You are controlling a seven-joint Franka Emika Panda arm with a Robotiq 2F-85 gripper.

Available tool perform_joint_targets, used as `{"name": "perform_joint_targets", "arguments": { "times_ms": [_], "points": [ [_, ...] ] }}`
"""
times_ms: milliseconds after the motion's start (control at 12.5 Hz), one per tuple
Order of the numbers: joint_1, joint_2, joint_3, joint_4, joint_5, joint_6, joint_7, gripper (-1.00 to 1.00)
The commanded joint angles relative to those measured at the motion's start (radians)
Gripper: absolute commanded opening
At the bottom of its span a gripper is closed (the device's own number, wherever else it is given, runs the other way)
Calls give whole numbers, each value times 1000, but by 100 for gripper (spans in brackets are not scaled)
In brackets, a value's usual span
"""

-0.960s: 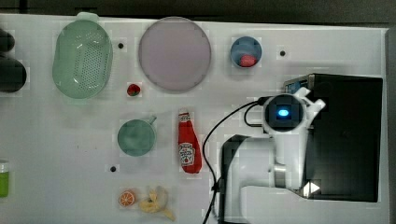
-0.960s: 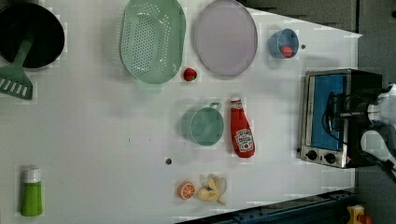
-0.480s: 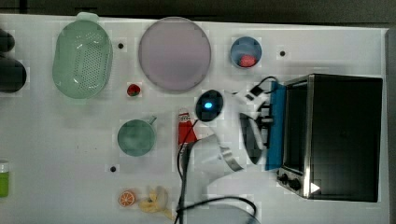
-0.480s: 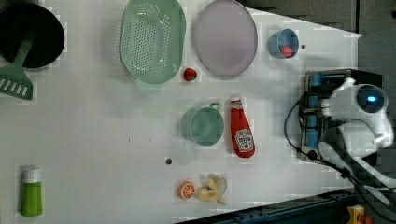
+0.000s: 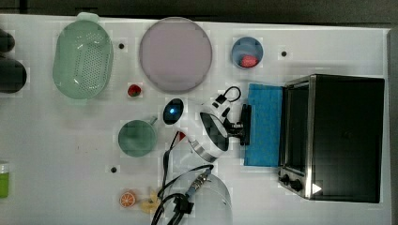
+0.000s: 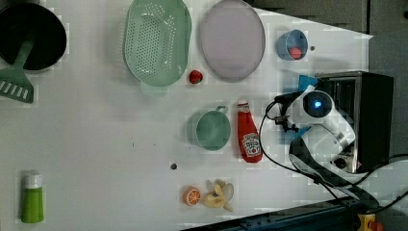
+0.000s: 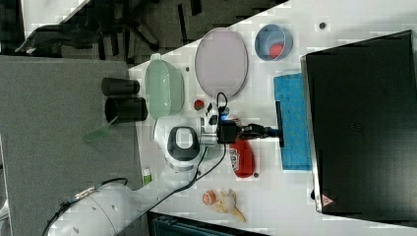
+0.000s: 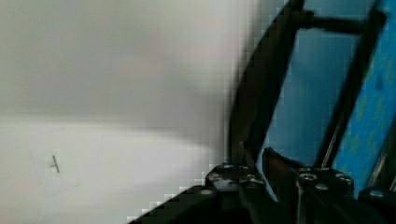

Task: Flap open oven.

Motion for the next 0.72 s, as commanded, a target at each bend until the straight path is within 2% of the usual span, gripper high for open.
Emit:
{"name": "perform_joint_targets", "arguments": {
  "times_ms": [80,240,400,480,720],
  "points": [
    [-4,1,-21,52,2,21,77,-65],
    [-4,30,-21,57,4,80,105,-65],
    [0,3,-9,76,17,94,113,-65],
    [1,-33,3,95,65,99,116,-65],
    [1,-195,12,121,297,16,116,-65]
  ]
}}
